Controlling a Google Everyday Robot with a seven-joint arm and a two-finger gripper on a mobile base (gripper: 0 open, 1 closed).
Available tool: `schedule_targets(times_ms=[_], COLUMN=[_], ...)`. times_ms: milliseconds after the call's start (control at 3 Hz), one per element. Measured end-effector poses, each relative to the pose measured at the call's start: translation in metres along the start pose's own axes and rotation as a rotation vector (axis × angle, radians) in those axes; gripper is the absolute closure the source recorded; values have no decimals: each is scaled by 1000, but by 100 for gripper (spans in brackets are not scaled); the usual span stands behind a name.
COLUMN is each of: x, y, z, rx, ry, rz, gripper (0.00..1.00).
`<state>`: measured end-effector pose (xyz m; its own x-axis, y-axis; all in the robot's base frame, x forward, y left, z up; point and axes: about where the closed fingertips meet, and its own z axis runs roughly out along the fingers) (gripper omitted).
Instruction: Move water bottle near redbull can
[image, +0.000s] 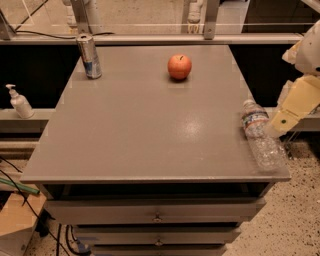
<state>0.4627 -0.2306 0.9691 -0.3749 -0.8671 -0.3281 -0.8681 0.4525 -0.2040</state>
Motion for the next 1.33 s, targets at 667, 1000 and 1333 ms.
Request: schedule_targets(times_ms=[667,1000,1333], x=[6,22,38], y=[-3,-7,-6], z=[16,44,70], rx=[-16,-25,-54], ry=[41,115,152], rz=[27,82,154], gripper=[0,0,0])
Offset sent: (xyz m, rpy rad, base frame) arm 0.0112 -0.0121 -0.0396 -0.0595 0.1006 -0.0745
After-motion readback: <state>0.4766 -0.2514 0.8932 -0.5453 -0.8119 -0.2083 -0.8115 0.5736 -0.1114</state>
